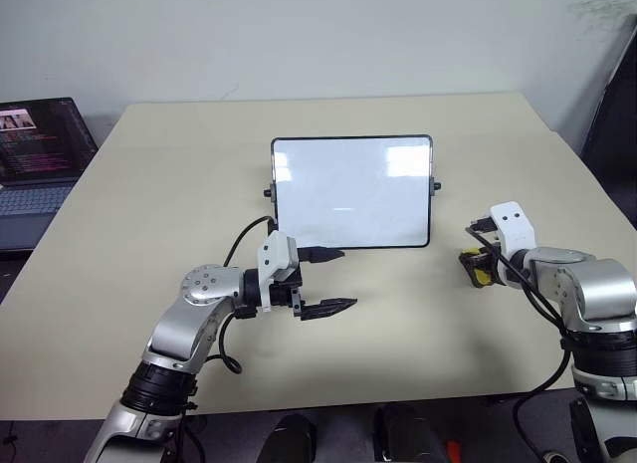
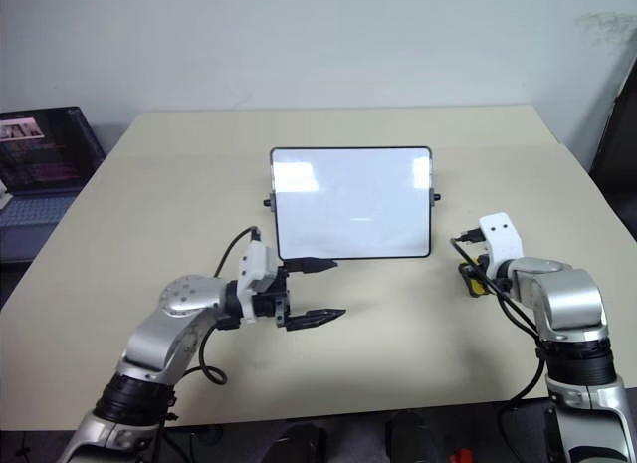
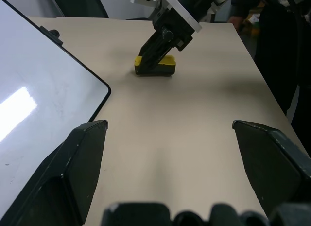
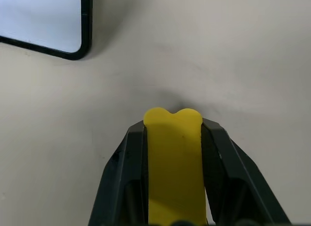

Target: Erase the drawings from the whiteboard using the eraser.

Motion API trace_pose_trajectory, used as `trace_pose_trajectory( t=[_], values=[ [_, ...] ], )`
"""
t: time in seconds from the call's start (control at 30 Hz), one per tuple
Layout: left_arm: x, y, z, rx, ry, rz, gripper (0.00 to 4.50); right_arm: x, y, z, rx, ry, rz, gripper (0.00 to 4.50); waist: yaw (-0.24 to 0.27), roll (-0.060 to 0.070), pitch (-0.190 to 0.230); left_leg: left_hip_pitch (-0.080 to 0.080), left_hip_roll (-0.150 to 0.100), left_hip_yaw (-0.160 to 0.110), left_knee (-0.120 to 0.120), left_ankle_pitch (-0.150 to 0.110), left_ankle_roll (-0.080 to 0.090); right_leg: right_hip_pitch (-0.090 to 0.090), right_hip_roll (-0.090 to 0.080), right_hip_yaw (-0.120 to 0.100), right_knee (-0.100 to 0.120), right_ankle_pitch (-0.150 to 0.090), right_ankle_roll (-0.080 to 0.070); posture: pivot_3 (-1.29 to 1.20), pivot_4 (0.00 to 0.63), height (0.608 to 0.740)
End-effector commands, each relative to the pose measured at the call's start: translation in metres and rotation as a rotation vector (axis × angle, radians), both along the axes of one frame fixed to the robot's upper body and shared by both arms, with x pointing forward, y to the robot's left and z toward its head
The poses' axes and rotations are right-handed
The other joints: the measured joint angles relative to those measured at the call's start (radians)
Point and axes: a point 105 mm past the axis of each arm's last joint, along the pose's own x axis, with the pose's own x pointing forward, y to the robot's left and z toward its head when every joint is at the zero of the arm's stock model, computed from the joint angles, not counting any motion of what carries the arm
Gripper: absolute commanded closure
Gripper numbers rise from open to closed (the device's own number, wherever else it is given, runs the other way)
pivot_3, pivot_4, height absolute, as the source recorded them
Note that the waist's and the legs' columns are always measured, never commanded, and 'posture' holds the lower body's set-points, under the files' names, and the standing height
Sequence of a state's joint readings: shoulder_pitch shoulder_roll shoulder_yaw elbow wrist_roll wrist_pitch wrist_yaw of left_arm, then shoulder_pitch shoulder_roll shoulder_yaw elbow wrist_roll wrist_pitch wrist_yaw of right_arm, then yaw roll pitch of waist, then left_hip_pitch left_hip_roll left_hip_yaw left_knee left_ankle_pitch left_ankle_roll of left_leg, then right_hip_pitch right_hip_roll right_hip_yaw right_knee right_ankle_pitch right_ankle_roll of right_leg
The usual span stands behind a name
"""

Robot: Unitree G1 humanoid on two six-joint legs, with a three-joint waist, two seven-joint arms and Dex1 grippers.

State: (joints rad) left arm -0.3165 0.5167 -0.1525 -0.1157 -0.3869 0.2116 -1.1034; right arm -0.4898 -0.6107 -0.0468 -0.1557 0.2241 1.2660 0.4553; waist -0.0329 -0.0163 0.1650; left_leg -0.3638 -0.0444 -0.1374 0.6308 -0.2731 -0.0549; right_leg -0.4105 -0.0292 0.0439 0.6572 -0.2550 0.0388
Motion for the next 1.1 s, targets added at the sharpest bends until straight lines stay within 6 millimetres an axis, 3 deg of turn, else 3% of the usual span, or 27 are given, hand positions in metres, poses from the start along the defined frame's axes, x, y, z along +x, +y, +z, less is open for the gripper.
trace_pose_trajectory(
  t=[0.03, 0.6, 0.77, 0.93, 1.1],
  values=[
    [-0.0015, 0.0001, 0.0116, -0.006, -0.053, -0.01, 0.0, 0.0047, 0.0042, 0.0122, -0.01, -0.051, 0.053, 3.37, 0.0, 0.0, 0.0, 0.0, 0.0, 0.0, 0.0, 0.0, 0.0, 0.0, 0.0, 0.0, 0.0, 0.0, 0.0, 0.0, 0.15, 0.74],
    [-0.0006, 0.0004, 0.0123, 0.0, -0.061, -0.006, 0.0, 0.01, 0.0069, 0.0147, -0.007, -0.061, 0.087, 3.37, 0.0, 0.0, 0.0, 0.0, 0.0, 0.0, 0.0, 0.0, 0.0, 0.0, 0.0, 0.0, 0.0, 0.0, 0.0, 0.0, 0.15, 0.74],
    [-0.0008, 0.0001, 0.0124, 0.001, -0.063, -0.008, 0.0, 0.0109, 0.0057, 0.0152, -0.01, -0.064, 0.085, 1.87, 0.0, 0.0, 0.0, 0.0, 0.0, 0.0, 0.0, 0.0, 0.0, 0.0, 0.0, 0.0, 0.0, 0.0, 0.0, 0.0, 0.15, 0.74],
    [-0.0011, 0.0005, 0.0127, 0.002, -0.064, -0.009, 0.0, 0.0117, 0.0061, 0.0157, -0.013, -0.069, 0.085, 0.07, 0.0, 0.0, 0.0, 0.0, 0.0, 0.0, 0.0, 0.0, 0.0, 0.0, 0.0, 0.0, 0.0, 0.0, 0.0, 0.0, 0.15, 0.74],
    [-0.0013, 0.0011, 0.0126, 0.004, -0.065, -0.011, 0.0, 0.0128, 0.0059, 0.0186, -0.019, -0.081, 0.078, 0.02, 0.001, 0.0, 0.0, 0.0, 0.0, 0.0, 0.001, 0.0, 0.0, 0.0, 0.0, 0.0, 0.0, 0.0, 0.0, 0.0, 0.15, 0.74]
  ],
)
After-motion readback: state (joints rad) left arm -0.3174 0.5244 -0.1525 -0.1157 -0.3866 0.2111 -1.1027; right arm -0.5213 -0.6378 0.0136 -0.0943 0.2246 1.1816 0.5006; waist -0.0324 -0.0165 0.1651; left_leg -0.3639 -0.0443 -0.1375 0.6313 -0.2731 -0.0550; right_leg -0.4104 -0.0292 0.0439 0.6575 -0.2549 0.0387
